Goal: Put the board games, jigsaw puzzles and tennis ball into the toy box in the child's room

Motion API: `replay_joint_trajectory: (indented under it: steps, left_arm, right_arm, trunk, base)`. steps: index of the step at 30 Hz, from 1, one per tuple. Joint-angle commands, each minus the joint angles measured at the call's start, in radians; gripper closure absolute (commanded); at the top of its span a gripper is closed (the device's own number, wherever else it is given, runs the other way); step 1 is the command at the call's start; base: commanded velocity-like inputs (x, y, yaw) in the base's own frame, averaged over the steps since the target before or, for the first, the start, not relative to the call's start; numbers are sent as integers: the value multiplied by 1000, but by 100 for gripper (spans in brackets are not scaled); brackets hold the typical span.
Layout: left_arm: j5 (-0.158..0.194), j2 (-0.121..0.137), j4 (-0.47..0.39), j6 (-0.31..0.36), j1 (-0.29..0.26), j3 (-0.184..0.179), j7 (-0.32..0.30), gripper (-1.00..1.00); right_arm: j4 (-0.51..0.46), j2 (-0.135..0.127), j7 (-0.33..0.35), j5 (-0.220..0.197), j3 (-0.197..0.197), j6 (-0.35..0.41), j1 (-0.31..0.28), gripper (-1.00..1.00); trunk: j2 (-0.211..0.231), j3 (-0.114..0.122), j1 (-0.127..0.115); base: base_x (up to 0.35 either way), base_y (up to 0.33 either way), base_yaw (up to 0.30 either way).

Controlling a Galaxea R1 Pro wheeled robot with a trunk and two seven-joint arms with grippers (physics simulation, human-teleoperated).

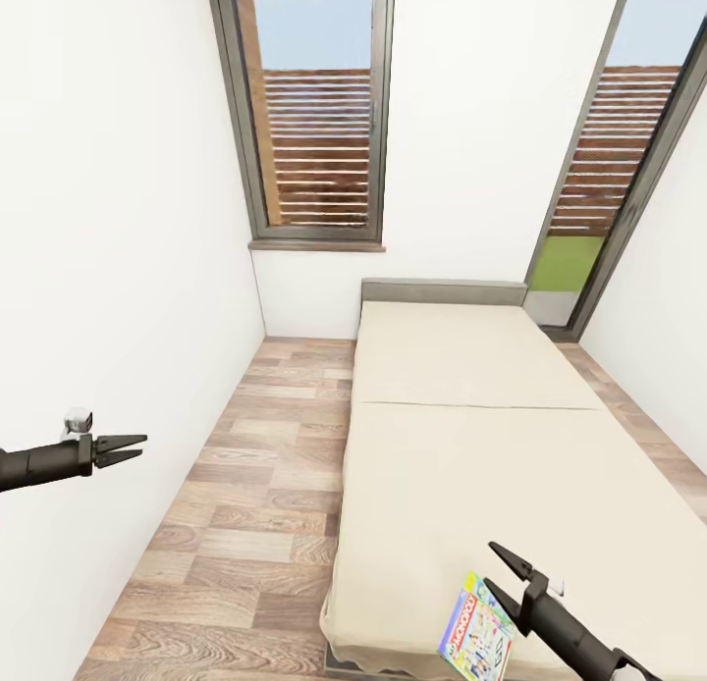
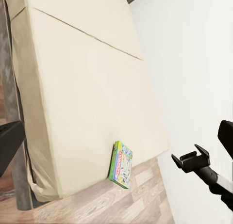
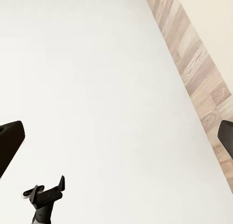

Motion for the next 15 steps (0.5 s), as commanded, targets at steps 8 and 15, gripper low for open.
replay_joint_trajectory:
  steps: [8, 15]
  left_arm:
    - [-1, 0, -26, 43, -1, -4, -3, -100]
    - [-1, 0, -43, 59, -1, -7, -3, -100]
  right_arm:
    - [-1, 1, 4, -7, -7, 3, -2, -100]
    - [-2, 1, 6, -10, -15, 6, -2, -100]
  trunk:
    - [-58, -27, 31]
    - [-107, -49, 58]
  base:
    - [0, 0, 0]
    - [0, 0, 0]
